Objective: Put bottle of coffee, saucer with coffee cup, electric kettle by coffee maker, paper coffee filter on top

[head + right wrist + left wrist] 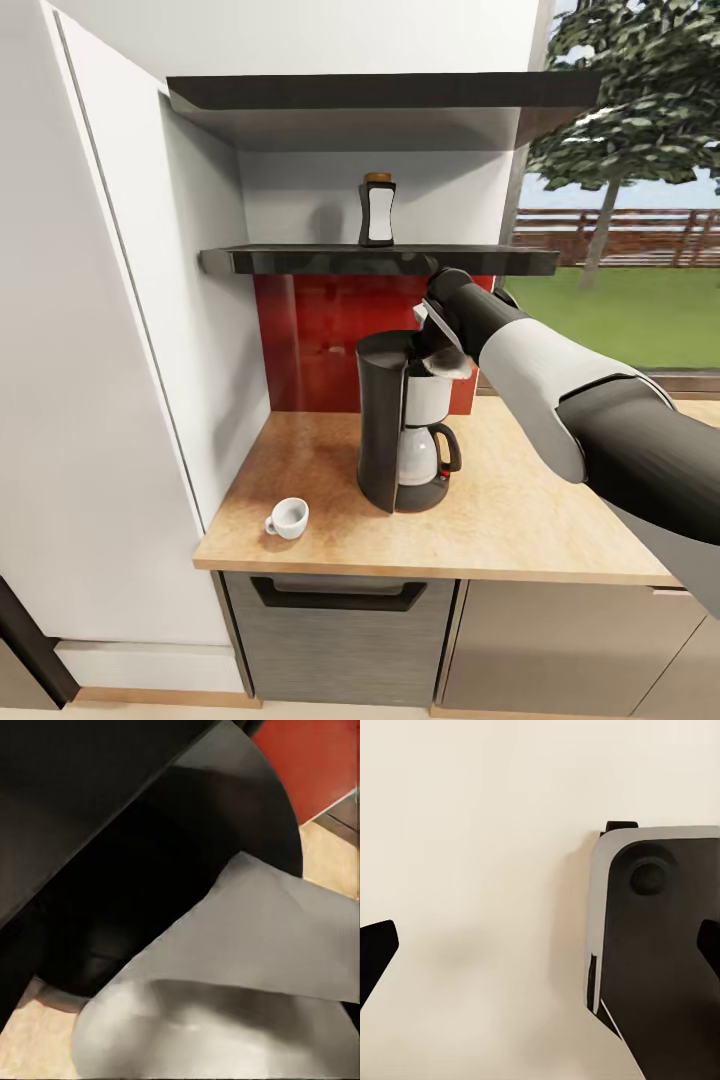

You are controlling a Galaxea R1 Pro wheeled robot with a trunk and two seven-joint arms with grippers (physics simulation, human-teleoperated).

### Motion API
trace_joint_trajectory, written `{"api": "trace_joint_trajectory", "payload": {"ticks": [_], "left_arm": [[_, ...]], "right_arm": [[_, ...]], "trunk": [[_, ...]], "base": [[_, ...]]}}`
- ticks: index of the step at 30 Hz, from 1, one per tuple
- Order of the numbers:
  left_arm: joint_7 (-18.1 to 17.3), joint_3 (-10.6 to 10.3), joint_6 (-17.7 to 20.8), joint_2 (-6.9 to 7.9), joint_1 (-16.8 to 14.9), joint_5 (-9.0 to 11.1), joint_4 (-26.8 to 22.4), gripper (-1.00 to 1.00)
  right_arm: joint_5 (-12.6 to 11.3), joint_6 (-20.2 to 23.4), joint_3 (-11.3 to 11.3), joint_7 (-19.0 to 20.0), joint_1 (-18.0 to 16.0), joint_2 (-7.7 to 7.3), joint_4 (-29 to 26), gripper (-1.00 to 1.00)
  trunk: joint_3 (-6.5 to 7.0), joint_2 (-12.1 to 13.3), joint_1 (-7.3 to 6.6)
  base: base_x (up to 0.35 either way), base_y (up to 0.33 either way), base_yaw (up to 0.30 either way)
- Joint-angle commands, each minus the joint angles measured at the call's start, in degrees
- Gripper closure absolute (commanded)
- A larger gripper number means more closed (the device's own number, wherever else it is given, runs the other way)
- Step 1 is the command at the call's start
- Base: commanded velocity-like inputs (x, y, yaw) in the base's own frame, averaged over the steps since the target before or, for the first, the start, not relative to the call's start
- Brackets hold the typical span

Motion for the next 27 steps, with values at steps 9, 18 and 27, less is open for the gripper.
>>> {"api": "trace_joint_trajectory", "payload": {"ticks": [9,18,27], "left_arm": [[0.09,0.26,-0.21,0.00,-0.02,-0.17,0.06,-1.00],[0.09,0.26,-0.21,0.00,-0.02,-0.17,0.06,-1.00],[0.09,0.26,-0.21,-0.09,-0.02,-0.17,0.06,-1.00]], "right_arm": [[0.48,0.17,0.03,0.60,-0.01,-0.02,-0.09,-1.00],[0.49,0.17,0.03,0.60,-0.01,-0.02,-0.15,-1.00],[0.49,0.17,-0.29,0.60,-0.01,0.06,-0.58,-1.00]], "trunk": [[-0.03,-0.05,0.02],[-0.03,-0.05,0.02],[-0.03,-0.05,0.02]], "base": [[0.000,0.000,0.000],[0.000,0.000,0.000],[0.000,0.000,0.000]]}}
